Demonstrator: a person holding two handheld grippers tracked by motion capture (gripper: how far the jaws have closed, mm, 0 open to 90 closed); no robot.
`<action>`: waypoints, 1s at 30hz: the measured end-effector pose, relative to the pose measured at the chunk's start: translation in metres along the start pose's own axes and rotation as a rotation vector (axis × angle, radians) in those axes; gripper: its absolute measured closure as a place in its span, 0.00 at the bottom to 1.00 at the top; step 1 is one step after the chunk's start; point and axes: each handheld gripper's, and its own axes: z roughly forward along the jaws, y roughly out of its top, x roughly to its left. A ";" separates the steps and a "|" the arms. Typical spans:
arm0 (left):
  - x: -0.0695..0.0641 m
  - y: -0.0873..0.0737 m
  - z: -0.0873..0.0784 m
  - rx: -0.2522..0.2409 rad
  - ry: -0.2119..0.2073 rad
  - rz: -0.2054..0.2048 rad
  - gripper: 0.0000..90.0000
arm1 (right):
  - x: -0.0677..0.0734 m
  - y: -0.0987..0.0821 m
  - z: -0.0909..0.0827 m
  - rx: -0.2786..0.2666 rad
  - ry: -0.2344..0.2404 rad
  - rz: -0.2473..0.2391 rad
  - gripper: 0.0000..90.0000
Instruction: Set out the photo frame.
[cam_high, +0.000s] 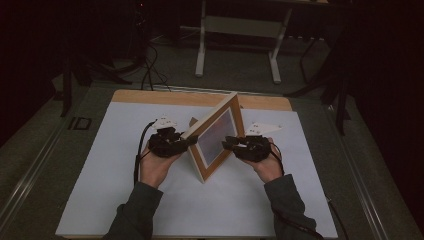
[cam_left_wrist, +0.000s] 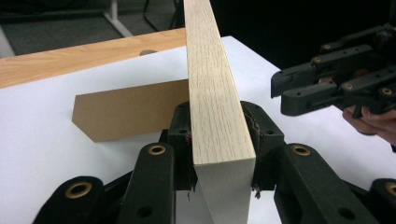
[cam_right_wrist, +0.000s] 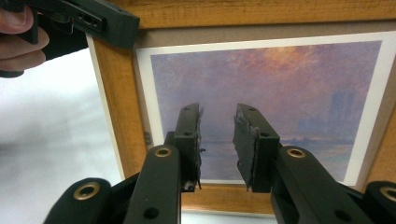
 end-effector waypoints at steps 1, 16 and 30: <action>0.004 0.000 -0.002 0.001 -0.016 0.002 0.77 | 0.000 0.000 0.000 0.000 0.000 0.000 0.78; 0.030 0.003 -0.015 0.052 -0.129 0.071 0.77 | -0.003 -0.001 -0.002 -0.001 -0.009 0.008 0.78; 0.052 0.006 -0.019 0.089 -0.224 0.086 0.77 | -0.007 0.000 -0.006 0.000 -0.027 0.005 0.78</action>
